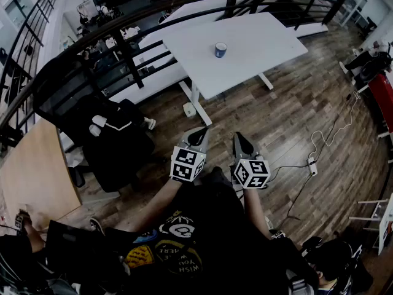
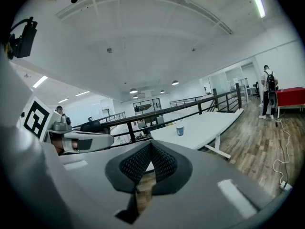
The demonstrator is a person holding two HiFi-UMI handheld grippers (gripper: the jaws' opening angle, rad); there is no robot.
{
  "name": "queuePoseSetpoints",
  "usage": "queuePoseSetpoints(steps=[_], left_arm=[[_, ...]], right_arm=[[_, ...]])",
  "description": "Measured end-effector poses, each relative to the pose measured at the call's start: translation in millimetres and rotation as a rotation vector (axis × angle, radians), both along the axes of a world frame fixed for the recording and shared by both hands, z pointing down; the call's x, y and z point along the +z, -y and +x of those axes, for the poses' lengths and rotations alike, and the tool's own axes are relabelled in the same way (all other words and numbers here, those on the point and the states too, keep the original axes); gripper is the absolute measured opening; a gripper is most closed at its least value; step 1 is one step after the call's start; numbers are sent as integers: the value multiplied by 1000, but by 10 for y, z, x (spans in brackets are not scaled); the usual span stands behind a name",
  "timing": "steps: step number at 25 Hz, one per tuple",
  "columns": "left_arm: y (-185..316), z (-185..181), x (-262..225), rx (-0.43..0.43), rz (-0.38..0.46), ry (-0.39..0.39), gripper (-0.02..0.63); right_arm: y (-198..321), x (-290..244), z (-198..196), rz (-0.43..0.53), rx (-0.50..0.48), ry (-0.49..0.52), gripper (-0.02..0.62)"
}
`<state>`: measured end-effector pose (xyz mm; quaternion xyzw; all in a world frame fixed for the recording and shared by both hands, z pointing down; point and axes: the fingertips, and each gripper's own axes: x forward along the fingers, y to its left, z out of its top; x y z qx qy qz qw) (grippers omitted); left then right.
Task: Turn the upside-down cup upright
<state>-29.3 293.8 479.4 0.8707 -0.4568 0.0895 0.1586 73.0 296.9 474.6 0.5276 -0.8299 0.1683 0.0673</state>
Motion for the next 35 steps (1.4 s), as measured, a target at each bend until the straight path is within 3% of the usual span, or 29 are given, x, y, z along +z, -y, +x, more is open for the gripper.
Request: queuePoseSetpoints(steps=[14,21,26,30,35], left_arm=[[-57,8,80,-8,-16,-11,6],[-65,45,205,11,-69,-22,6],[-109,205,320,42,-103,-37,5],[101,194,347,19,-128,-84,5],[635,241,307,1,-116,-27,5]], right_arm=[[-43,90,-39,-16,-33,-11,-3],[-135,210,-74,-81,-35,39,-2],[-242,385,111,-147,-2,61,-2],[-63,483,223,-178,11,45,-2],[512,487,320,-177,-11,58,-2]])
